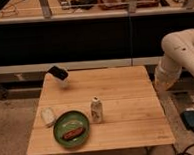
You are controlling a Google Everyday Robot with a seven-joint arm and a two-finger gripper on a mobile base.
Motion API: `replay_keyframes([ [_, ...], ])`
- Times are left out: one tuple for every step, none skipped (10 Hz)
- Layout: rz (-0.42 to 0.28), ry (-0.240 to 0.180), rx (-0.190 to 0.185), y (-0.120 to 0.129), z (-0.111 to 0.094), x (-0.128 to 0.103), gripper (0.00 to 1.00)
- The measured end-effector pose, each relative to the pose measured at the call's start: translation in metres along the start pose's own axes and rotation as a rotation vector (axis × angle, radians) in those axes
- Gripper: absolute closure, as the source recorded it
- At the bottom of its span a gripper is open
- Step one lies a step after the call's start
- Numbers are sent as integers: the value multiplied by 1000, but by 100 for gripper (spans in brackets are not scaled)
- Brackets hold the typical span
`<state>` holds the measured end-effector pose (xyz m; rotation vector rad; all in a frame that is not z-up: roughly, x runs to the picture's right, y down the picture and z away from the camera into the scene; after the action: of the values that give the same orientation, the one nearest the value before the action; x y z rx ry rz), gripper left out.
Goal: Move the arm in a circular motion
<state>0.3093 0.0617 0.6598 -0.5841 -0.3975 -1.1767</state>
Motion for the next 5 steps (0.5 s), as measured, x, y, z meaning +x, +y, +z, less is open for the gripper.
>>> replay_keyframes([
  [-42, -7, 11, -12, -12, -23, 100],
  [-79, -7, 34, -29, -20, -36, 100],
  [-131, -10, 68, -53, -30, -53, 100],
  [-215, -22, 128, -94, -43, -77, 100],
  [-276, -36, 173, -123, -52, -94, 100],
])
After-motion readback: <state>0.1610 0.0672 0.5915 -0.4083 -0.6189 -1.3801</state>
